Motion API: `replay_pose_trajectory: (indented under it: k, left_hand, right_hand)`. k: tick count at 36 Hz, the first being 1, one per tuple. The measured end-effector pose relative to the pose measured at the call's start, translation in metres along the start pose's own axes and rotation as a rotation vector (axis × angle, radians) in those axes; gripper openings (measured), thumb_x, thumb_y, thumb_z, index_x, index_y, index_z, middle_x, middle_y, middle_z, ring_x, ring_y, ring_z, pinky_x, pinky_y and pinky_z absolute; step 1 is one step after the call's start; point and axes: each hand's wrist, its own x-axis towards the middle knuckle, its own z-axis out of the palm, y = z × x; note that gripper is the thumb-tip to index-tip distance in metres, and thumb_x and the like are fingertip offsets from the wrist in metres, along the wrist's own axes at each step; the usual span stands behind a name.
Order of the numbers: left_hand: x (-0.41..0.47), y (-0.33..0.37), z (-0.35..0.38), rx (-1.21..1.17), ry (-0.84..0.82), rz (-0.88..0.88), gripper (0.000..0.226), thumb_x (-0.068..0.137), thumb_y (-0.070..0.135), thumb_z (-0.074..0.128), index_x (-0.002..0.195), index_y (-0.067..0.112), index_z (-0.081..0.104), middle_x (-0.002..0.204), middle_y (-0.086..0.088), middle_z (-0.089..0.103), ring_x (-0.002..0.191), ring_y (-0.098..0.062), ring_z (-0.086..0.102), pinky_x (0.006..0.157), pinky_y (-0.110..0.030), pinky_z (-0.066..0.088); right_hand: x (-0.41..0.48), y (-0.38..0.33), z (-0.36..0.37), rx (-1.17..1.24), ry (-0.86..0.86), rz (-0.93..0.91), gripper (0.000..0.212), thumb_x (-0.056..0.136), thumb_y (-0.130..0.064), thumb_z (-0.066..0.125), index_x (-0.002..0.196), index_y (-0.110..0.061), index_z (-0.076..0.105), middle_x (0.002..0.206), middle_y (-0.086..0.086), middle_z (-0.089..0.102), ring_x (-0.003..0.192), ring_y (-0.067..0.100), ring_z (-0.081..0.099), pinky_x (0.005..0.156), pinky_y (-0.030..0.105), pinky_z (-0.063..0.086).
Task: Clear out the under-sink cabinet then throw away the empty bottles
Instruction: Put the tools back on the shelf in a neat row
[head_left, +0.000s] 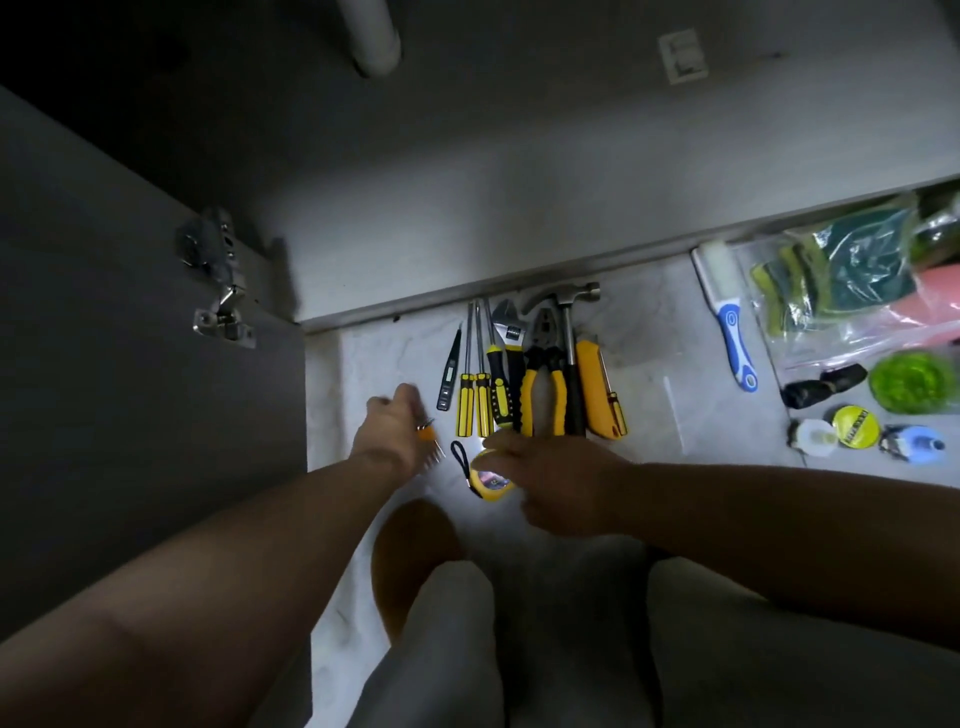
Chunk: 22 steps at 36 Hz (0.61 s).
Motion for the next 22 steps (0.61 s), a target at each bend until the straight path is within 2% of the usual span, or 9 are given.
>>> replay_pose_trajectory:
  k: [2, 3, 6, 9, 13, 15, 17, 19, 22]
  left_hand:
    - [-0.003, -0.004, 0.0, 0.089, -0.036, 0.035, 0.035, 0.084, 0.012, 0.075, 0.106, 0.02, 0.05, 0.114, -0.013, 0.058, 0.094, -0.031, 0.061, 0.08, -0.037, 0.052]
    - [-0.004, -0.007, 0.0, 0.125, -0.063, 0.045, 0.035, 0.083, 0.013, 0.076, 0.105, 0.02, 0.05, 0.11, -0.012, 0.061, 0.095, -0.03, 0.062, 0.081, -0.038, 0.053]
    - [-0.006, -0.013, -0.002, 0.133, -0.157, 0.033, 0.036, 0.08, 0.015, 0.081, 0.103, 0.02, 0.054, 0.105, -0.007, 0.065, 0.095, -0.027, 0.064, 0.08, -0.037, 0.057]
    - [-0.002, -0.015, -0.006, 0.147, -0.219, 0.049, 0.029, 0.083, 0.015, 0.078, 0.108, 0.019, 0.065, 0.114, -0.004, 0.066, 0.102, -0.023, 0.064, 0.086, -0.033, 0.056]
    - [0.006, -0.009, -0.021, 0.126, -0.248, 0.102, 0.021, 0.089, 0.022, 0.072, 0.11, 0.015, 0.074, 0.116, -0.006, 0.069, 0.106, -0.023, 0.065, 0.085, -0.028, 0.052]
    - [0.011, -0.003, -0.028, 0.0, -0.267, 0.092, 0.015, 0.091, 0.018, 0.072, 0.104, 0.011, 0.076, 0.107, -0.011, 0.071, 0.089, -0.025, 0.067, 0.071, -0.03, 0.054]
    - [0.014, 0.005, -0.034, -0.176, -0.269, 0.053, 0.009, 0.092, 0.009, 0.072, 0.098, 0.003, 0.074, 0.092, -0.016, 0.069, 0.069, -0.025, 0.06, 0.055, -0.028, 0.048]
    - [0.017, 0.014, -0.039, -0.275, -0.238, 0.019, 0.006, 0.092, 0.007, 0.072, 0.092, 0.002, 0.072, 0.08, -0.014, 0.063, 0.061, -0.02, 0.055, 0.046, -0.023, 0.044]
    - [0.017, 0.03, -0.038, -0.426, -0.25, 0.003, 0.014, 0.092, 0.011, 0.073, 0.094, -0.002, 0.07, 0.083, -0.017, 0.065, 0.065, -0.017, 0.058, 0.046, -0.017, 0.049]
  right_hand:
    - [0.01, -0.005, 0.007, -0.152, -0.021, -0.035, 0.084, 0.085, -0.009, 0.067, 0.153, -0.033, 0.023, 0.164, 0.004, 0.015, 0.137, 0.031, 0.045, 0.073, 0.032, 0.054]
    - [0.014, -0.006, 0.009, -0.211, -0.032, -0.05, 0.088, 0.085, -0.006, 0.068, 0.155, -0.031, 0.021, 0.164, 0.008, 0.013, 0.137, 0.034, 0.044, 0.073, 0.035, 0.055]
    - [0.018, -0.007, 0.011, -0.337, -0.077, -0.11, 0.08, 0.086, -0.006, 0.069, 0.151, -0.025, 0.029, 0.154, 0.02, 0.025, 0.114, 0.038, 0.06, 0.071, 0.044, 0.06]
    - [0.017, -0.007, 0.011, -0.41, -0.079, -0.155, 0.061, 0.082, -0.009, 0.074, 0.133, -0.016, 0.041, 0.135, 0.023, 0.042, 0.086, 0.031, 0.066, 0.054, 0.039, 0.058]
    - [0.008, -0.001, 0.016, -0.446, -0.095, -0.204, 0.065, 0.081, -0.021, 0.077, 0.134, -0.019, 0.04, 0.129, 0.021, 0.046, 0.085, 0.027, 0.063, 0.052, 0.032, 0.049]
    - [-0.003, 0.004, 0.013, -0.382, -0.023, -0.189, 0.07, 0.079, -0.037, 0.076, 0.136, -0.023, 0.039, 0.13, 0.017, 0.047, 0.085, 0.028, 0.063, 0.054, 0.033, 0.046]
    - [-0.016, 0.011, 0.009, -0.261, 0.073, -0.052, 0.078, 0.08, -0.055, 0.067, 0.142, -0.023, 0.033, 0.137, 0.013, 0.043, 0.081, 0.03, 0.065, 0.056, 0.035, 0.049]
    - [-0.028, 0.019, 0.0, -0.071, 0.206, 0.193, 0.079, 0.08, -0.065, 0.058, 0.142, -0.025, 0.03, 0.137, 0.007, 0.042, 0.08, 0.031, 0.066, 0.058, 0.036, 0.05]
    - [-0.04, 0.045, -0.017, 0.211, 0.424, 0.546, 0.068, 0.076, -0.059, 0.063, 0.129, -0.025, 0.039, 0.119, 0.004, 0.044, 0.083, 0.036, 0.064, 0.063, 0.039, 0.049]
